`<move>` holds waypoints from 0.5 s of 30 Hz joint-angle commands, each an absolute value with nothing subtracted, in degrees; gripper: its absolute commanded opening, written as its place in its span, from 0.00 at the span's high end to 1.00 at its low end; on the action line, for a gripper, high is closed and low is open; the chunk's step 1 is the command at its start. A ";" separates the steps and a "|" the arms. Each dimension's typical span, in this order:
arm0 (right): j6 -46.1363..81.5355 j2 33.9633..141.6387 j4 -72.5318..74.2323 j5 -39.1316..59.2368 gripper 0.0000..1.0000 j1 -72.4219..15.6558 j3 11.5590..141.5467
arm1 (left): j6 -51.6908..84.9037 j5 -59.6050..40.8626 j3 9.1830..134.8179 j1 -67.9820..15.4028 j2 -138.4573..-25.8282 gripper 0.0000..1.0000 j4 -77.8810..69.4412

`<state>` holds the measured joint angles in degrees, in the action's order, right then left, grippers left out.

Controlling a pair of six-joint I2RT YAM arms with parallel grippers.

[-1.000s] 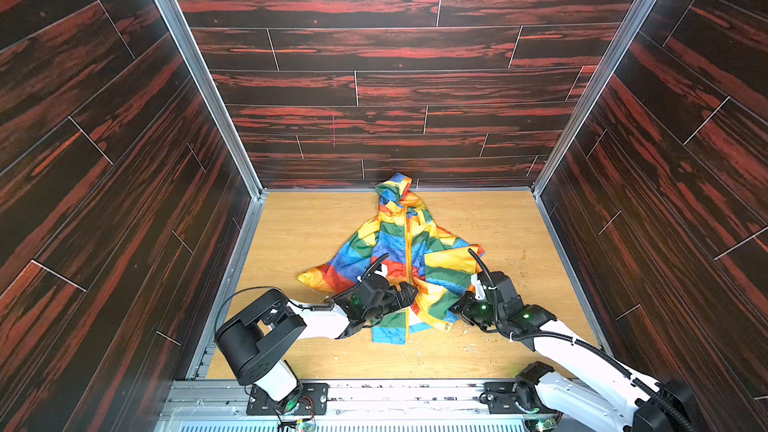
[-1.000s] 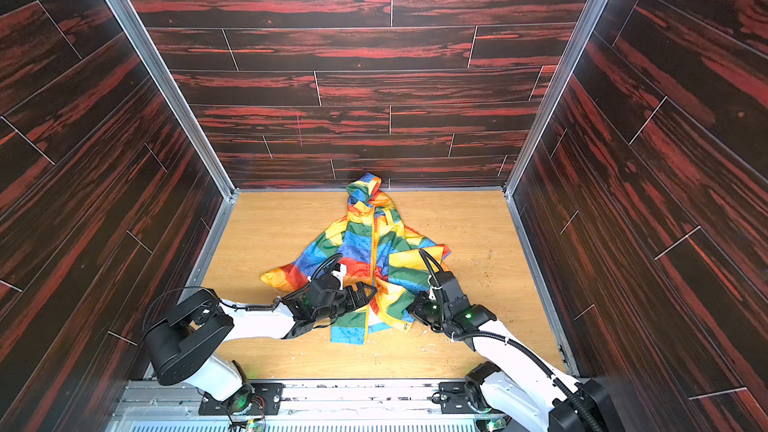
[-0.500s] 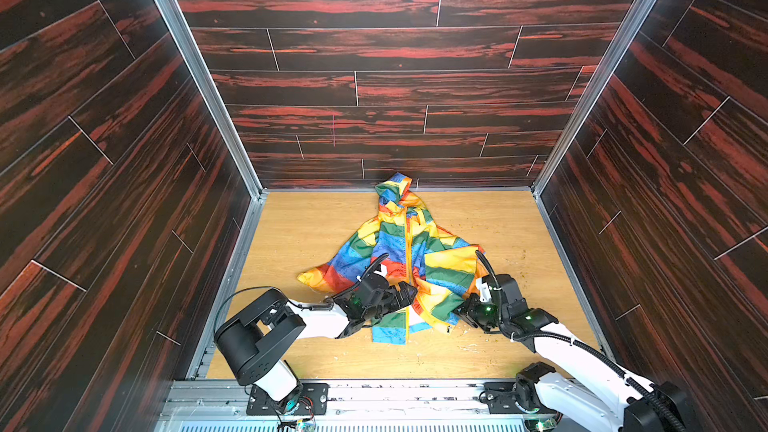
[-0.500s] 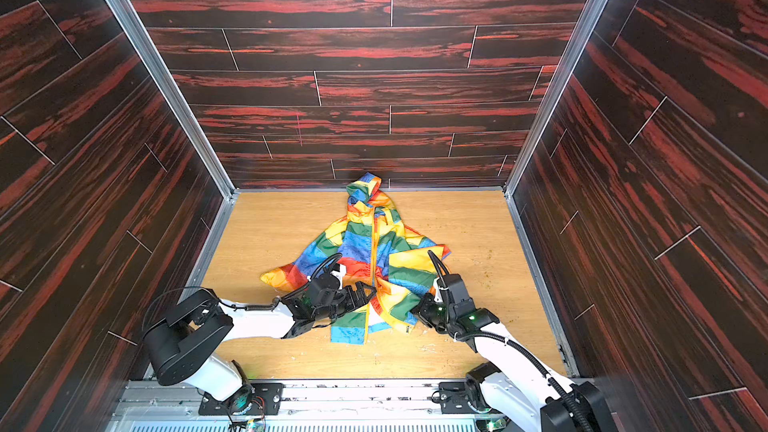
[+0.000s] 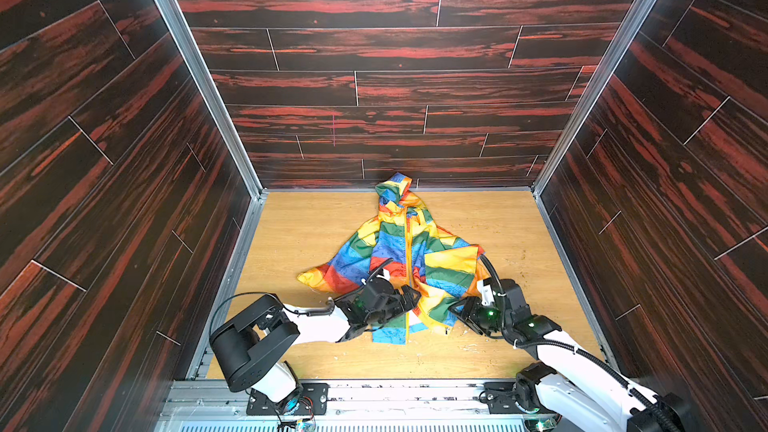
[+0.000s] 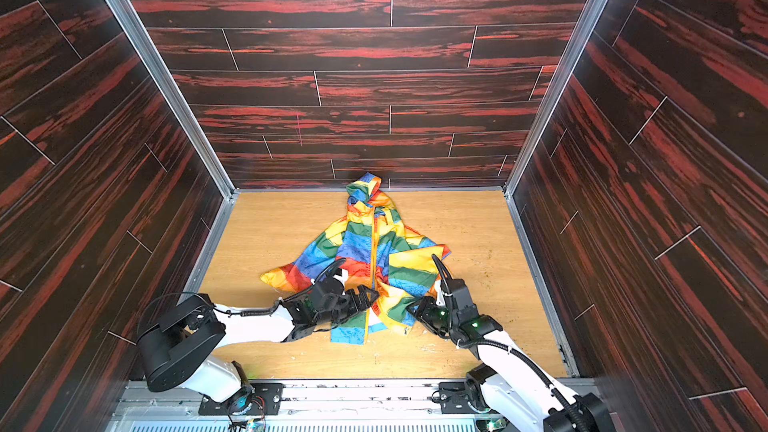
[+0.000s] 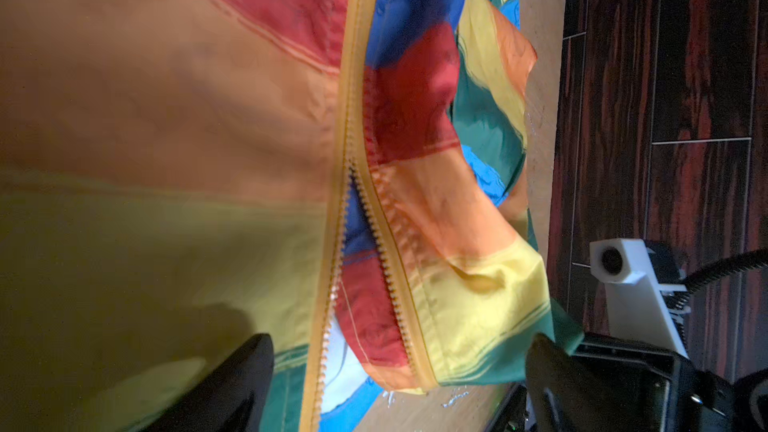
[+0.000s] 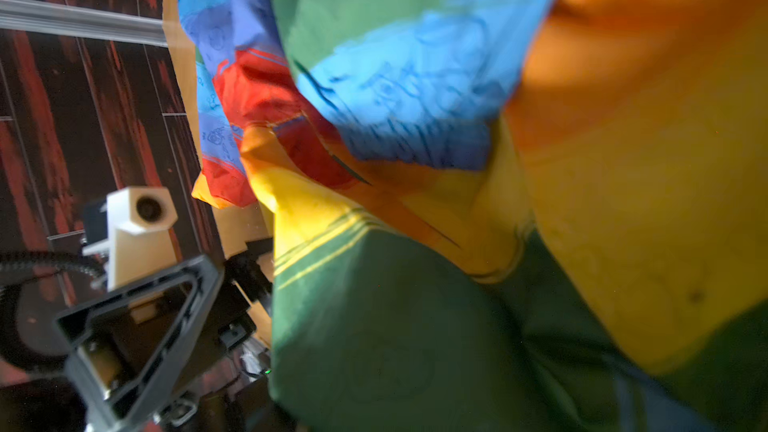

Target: Zip up the jacket

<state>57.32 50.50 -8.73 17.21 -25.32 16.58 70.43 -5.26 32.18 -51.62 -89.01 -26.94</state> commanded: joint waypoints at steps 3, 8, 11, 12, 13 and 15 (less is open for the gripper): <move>58.26 45.10 -5.59 21.79 0.38 -25.39 10.72 | 74.77 -1.95 31.36 -54.50 -86.99 0.03 -27.00; 59.40 40.96 -4.00 22.31 0.26 -26.46 6.82 | 75.82 -1.06 32.04 -55.94 -88.74 0.04 -29.10; 60.46 41.89 -1.89 22.06 0.25 -28.20 5.48 | 76.50 -1.05 32.04 -56.36 -90.19 0.05 -30.85; 60.91 42.60 -1.01 21.69 0.25 -29.11 5.21 | 76.71 -1.05 32.06 -56.52 -90.66 0.06 -31.39; 61.35 43.17 -0.14 21.17 0.25 -29.92 5.02 | 76.86 -1.13 31.95 -56.60 -91.03 0.06 -31.78; 62.57 44.63 2.79 20.39 0.25 -32.40 4.51 | 77.32 -1.14 31.81 -56.60 -91.50 0.07 -32.45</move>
